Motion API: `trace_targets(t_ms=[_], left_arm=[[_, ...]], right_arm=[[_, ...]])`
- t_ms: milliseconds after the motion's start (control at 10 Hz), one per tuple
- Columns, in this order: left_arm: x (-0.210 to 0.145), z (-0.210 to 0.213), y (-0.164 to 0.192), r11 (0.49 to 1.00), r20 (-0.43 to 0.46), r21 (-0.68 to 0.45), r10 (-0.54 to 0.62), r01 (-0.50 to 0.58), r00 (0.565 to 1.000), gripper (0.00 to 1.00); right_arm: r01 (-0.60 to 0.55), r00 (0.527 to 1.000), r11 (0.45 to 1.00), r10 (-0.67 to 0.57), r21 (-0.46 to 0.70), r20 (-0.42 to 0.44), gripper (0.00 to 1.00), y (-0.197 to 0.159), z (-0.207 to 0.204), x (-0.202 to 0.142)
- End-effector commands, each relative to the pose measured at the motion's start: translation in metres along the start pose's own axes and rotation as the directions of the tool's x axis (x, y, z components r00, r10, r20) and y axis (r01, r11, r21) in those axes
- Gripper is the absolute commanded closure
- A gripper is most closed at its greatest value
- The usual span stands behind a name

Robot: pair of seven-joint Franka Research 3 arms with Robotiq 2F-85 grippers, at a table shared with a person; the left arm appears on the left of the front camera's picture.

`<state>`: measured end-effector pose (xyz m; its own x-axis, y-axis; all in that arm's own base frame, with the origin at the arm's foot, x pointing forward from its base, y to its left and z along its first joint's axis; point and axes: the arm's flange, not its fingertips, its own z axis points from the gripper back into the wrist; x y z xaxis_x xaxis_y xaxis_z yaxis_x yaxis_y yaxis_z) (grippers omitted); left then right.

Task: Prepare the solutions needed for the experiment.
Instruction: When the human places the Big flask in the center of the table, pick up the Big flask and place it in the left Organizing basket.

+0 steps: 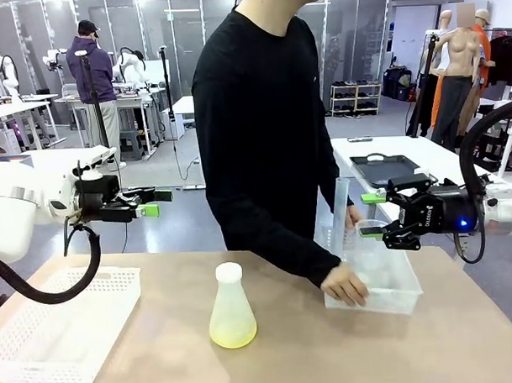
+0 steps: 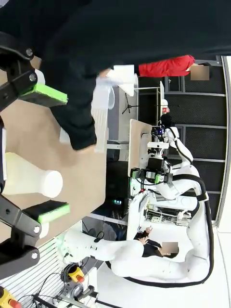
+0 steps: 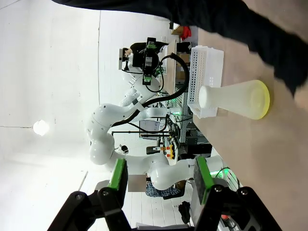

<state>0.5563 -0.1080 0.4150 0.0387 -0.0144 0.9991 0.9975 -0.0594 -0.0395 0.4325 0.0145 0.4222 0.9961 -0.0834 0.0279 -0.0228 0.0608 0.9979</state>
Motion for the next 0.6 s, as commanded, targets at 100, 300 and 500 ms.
trace_targets(t_ms=[100, 300, 500], left_arm=[[-0.007, -0.024, 0.012, 0.987, 0.069, -0.097, -0.120, 0.126, 0.990, 0.00], [-0.003, -0.053, 0.021, 0.966, 0.106, -0.173, -0.176, 0.193, 0.979, 0.00], [-0.001, -0.074, 0.028, 0.957, 0.119, -0.207, -0.181, 0.202, 0.976, 0.00]], right_arm=[[-0.008, 1.000, 1.000, 0.008, 0.006, -0.002, 0.30, 0.001, 0.000, 0.000], [-0.008, 1.000, 1.000, 0.008, 0.006, -0.002, 0.30, 0.001, 0.000, 0.000], [-0.008, 1.000, 1.000, 0.008, 0.006, -0.002, 0.30, 0.001, 0.000, 0.000]])
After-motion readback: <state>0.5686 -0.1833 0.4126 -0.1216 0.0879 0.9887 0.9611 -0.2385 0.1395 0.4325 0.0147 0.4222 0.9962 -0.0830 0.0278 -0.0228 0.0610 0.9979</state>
